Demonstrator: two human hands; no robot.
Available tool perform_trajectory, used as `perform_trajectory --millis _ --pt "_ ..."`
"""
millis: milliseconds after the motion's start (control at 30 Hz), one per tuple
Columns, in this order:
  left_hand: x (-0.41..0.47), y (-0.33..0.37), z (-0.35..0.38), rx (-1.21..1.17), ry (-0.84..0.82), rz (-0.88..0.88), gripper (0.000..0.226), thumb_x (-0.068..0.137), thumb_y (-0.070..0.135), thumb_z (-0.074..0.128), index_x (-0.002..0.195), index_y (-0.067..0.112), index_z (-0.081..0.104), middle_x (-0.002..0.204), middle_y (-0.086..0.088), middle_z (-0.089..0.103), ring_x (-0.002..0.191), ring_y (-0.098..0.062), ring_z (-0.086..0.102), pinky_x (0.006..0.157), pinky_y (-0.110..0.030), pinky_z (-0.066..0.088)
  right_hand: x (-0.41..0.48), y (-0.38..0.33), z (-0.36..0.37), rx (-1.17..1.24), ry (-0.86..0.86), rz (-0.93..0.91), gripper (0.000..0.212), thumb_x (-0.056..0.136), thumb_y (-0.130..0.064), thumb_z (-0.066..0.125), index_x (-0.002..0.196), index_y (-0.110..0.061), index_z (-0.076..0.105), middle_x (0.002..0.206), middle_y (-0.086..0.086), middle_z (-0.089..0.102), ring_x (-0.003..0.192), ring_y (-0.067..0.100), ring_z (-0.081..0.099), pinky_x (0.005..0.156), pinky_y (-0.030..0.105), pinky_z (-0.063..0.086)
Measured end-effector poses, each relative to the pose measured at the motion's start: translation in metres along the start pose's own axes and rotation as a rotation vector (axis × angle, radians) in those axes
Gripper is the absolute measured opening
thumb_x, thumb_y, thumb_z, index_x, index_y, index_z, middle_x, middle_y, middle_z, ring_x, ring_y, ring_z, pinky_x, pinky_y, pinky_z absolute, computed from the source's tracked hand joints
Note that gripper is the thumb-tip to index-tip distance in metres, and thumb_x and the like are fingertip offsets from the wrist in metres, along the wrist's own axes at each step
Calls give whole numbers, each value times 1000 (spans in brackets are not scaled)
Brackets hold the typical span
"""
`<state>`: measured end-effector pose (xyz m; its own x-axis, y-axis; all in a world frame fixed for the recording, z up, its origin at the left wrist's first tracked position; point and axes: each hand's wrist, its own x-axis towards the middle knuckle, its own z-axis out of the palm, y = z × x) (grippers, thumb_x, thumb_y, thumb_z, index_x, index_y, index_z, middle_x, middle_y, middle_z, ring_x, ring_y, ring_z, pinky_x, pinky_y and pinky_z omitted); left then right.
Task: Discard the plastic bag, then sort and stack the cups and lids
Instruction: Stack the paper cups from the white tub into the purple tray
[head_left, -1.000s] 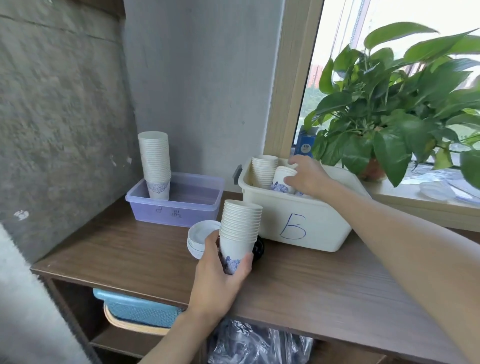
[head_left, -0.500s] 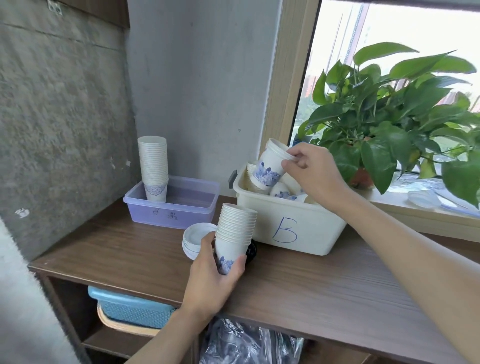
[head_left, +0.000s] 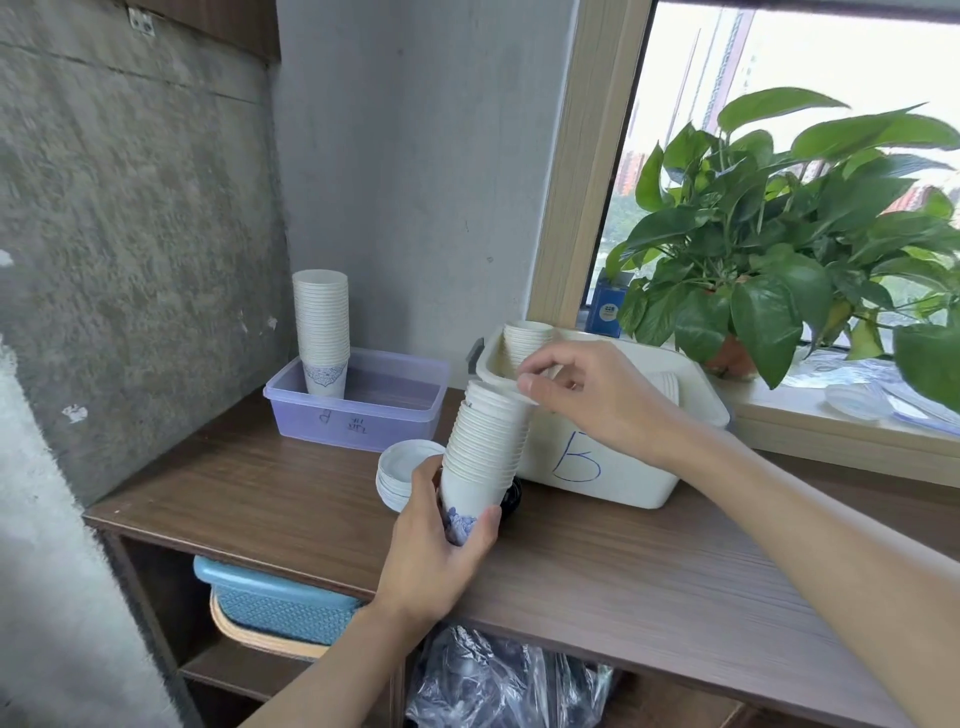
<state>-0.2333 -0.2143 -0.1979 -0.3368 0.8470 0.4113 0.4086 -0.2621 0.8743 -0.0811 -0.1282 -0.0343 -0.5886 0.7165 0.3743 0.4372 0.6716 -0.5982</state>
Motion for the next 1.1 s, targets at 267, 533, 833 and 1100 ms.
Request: perform_trajectory --millis 267,533,833,1100 --pt "5 -5 0 -6 27 -22 59 76 56 69 125 35 42 107 19 66 99 -1 62 84 -30 53 -8 9 29 36 -34 -17 7 88 -15 66 83 -17 70 73 15 63 60 7 45 61 26 38" --pt "8 -9 2 -33 51 -32 53 76 61 66 120 38 46 97 16 67 86 -2 64 73 -25 52 9 7 20 25 -11 -20 11 90 -25 63 83 -23 71 72 -20 64 63 -2 51 61 12 40" --pt "12 -18 5 -53 70 -40 52 74 61 66 117 39 47 82 7 68 71 -9 65 65 -25 50 92 68 15 -145 141 218 48 89 -23 63 133 -13 48 133 2 48 118 19 48 93 25 35" --pt "14 -19 5 -86 77 -46 49 70 54 68 113 41 49 80 10 69 66 -9 65 60 -20 49 125 100 33 -251 132 316 38 88 -12 62 126 -14 57 129 7 56 112 24 53 88 28 41"
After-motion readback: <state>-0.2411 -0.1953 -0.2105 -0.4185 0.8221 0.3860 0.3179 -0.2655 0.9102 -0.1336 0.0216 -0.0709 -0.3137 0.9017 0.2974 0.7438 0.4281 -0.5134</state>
